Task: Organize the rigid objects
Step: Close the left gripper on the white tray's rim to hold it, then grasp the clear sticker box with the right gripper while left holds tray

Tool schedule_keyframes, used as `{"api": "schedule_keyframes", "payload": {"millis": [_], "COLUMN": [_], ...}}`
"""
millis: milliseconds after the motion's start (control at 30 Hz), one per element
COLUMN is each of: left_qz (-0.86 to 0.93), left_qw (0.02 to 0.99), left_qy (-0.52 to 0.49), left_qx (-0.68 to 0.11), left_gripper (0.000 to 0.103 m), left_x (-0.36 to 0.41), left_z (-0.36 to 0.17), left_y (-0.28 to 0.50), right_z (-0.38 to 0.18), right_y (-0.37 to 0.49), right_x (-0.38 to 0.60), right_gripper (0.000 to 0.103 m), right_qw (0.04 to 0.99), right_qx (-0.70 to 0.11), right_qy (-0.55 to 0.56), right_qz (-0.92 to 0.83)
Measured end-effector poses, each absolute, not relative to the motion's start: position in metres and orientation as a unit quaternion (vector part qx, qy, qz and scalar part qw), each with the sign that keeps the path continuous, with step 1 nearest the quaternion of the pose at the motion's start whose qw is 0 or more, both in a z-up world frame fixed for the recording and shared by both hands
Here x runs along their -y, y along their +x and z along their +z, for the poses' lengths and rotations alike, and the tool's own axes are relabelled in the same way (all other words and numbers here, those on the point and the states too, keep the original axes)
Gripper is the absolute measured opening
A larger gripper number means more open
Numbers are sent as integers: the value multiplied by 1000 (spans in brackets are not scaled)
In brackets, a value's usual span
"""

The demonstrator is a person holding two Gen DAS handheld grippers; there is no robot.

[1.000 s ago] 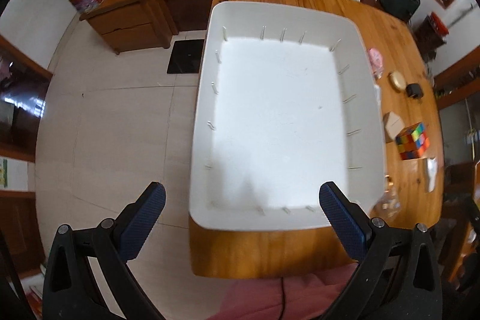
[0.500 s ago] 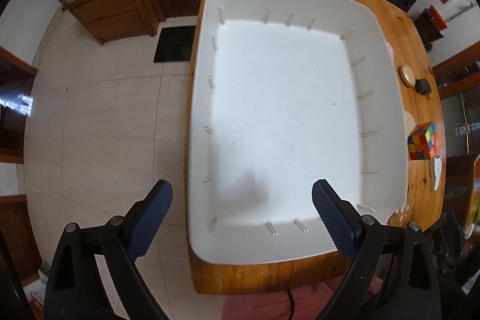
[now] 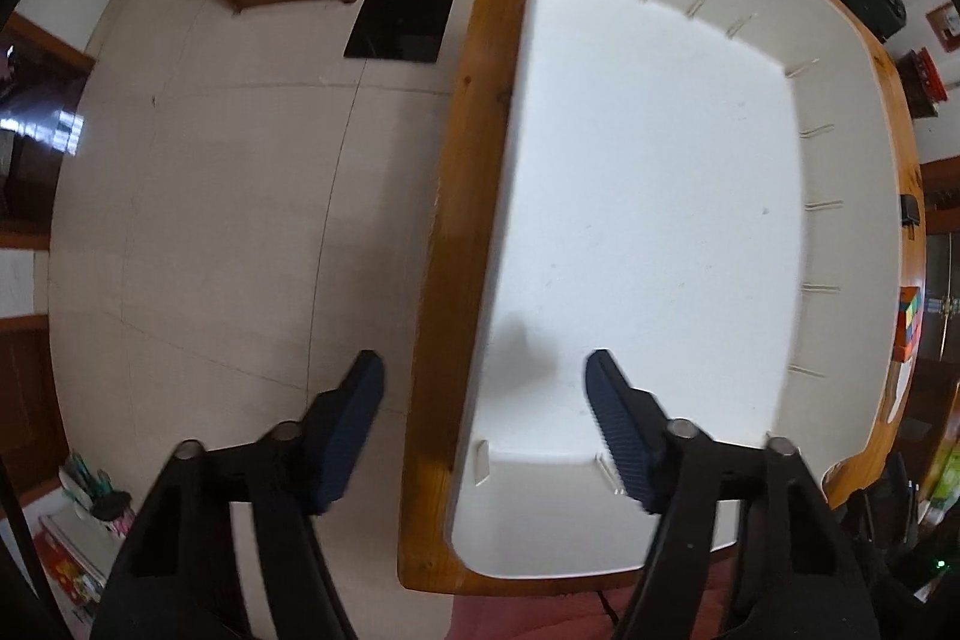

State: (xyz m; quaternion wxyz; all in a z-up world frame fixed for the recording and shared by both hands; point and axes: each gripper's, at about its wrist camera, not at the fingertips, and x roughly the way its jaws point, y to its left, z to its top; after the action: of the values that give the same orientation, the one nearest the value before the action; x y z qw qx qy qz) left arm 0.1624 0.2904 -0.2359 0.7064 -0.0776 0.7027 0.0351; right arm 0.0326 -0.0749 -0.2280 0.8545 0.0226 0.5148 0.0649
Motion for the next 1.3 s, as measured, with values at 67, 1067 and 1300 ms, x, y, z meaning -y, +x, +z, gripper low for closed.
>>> {"api": "schedule_keyframes", "payload": {"millis": [67, 1067, 1300], "left_qz": [38, 13, 0], "left_qw": [699, 661, 663], "left_qy": [-86, -95, -82], "left_qx": [-709, -744, -744], "left_gripper": [59, 3, 3], "left_x": [-295, -308, -307], "left_z": [-242, -276, -271], "left_y": [162, 158, 153], "right_z": [-233, -277, -282], "right_y": [36, 59, 58], "right_x": [72, 47, 44], "right_gripper": [103, 85, 71], "right_qw": [850, 808, 802], "right_qx": [-522, -584, -593], "right_qy": [17, -44, -43], "right_qz": [67, 63, 56]}}
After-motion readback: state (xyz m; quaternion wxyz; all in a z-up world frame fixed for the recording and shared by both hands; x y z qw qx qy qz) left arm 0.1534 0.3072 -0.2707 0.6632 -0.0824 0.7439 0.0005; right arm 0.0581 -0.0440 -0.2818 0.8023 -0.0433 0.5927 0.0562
